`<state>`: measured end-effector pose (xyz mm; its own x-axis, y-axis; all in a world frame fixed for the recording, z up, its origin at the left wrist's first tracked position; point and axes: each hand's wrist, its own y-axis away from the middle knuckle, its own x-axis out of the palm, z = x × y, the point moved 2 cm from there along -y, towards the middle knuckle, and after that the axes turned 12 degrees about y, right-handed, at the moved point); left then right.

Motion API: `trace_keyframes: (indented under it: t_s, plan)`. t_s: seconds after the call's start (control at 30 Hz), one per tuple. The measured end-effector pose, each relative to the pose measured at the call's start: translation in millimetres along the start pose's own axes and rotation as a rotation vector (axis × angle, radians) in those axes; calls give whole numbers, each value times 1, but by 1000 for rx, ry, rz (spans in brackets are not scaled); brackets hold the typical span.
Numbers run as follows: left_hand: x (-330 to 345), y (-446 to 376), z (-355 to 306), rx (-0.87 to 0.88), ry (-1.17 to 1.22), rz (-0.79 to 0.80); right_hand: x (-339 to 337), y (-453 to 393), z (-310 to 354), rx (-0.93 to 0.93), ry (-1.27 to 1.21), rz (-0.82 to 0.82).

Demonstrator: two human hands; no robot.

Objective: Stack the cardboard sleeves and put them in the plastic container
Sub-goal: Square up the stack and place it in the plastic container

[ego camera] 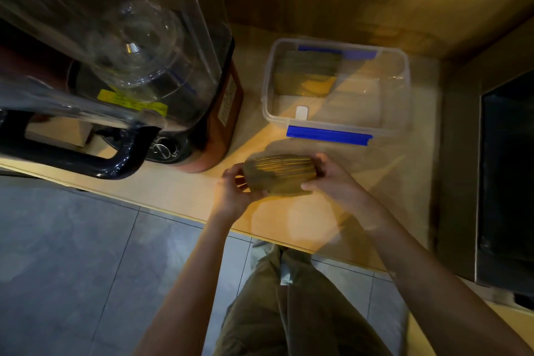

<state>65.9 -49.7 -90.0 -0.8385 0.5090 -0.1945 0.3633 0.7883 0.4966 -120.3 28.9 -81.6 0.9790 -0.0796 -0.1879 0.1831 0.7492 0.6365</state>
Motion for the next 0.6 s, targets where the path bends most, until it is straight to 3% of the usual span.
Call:
trace_keyframes:
  t_s: [0.17,0.4,0.6]
  plan:
    - [20,4,-7,168,-160,3,-10,24,-14,-160,102,-184]
    - [55,8,-11,321,-227,55,-20,48,-43,-184,193,-444]
    - [58,8,-6,317,-288,131,-13,44,-52,-109,170,-451]
